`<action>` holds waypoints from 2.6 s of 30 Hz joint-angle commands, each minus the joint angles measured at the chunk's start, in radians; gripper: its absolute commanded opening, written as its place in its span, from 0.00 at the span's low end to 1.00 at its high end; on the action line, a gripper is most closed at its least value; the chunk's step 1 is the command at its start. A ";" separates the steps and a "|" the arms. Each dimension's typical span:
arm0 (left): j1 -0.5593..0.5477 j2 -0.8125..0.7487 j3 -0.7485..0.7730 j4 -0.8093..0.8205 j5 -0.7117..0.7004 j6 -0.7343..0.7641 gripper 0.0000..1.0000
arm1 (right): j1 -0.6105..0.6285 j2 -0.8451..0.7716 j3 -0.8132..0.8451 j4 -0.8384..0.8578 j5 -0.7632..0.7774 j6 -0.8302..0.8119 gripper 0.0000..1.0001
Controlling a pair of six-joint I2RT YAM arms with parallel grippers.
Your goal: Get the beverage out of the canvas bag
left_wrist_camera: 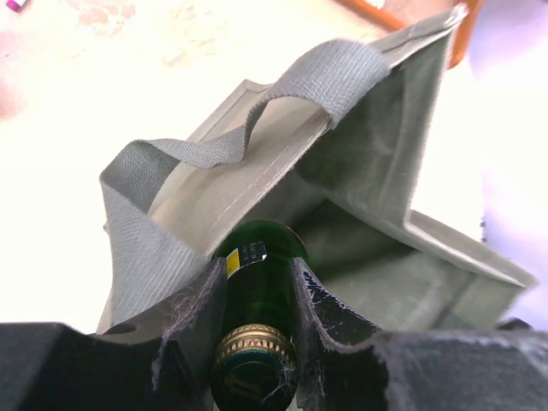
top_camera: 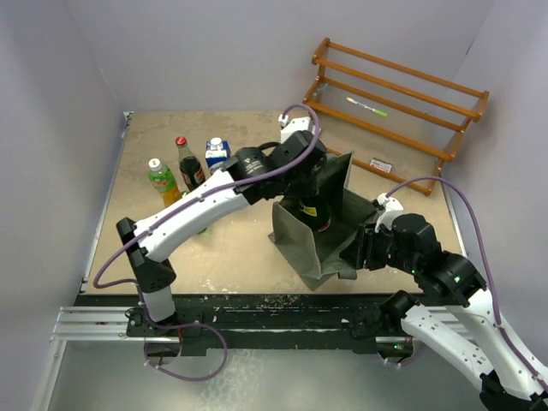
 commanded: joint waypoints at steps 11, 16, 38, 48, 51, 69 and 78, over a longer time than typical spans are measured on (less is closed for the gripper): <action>0.069 -0.255 0.176 0.047 0.066 -0.198 0.00 | 0.002 0.044 0.048 -0.010 0.063 0.032 0.47; 0.106 -0.310 0.241 -0.004 0.047 -0.212 0.00 | 0.003 0.072 0.063 -0.018 0.079 0.042 0.47; 0.115 -0.662 0.055 -0.155 -0.256 -0.099 0.00 | 0.003 0.123 0.125 -0.041 0.144 0.077 0.47; 0.115 -0.540 -0.217 -0.164 -0.243 -0.161 0.00 | 0.003 0.098 0.197 -0.117 0.198 0.122 0.48; 0.117 -0.526 -0.357 -0.026 -0.277 -0.090 0.00 | 0.002 0.088 0.204 -0.128 0.212 0.147 0.48; 0.376 -0.332 -0.706 0.541 -0.251 0.306 0.00 | 0.003 0.039 0.324 -0.213 0.371 0.187 0.65; 0.436 -0.346 -0.815 0.661 -0.197 0.387 0.00 | 0.002 0.004 0.376 -0.173 0.413 0.178 1.00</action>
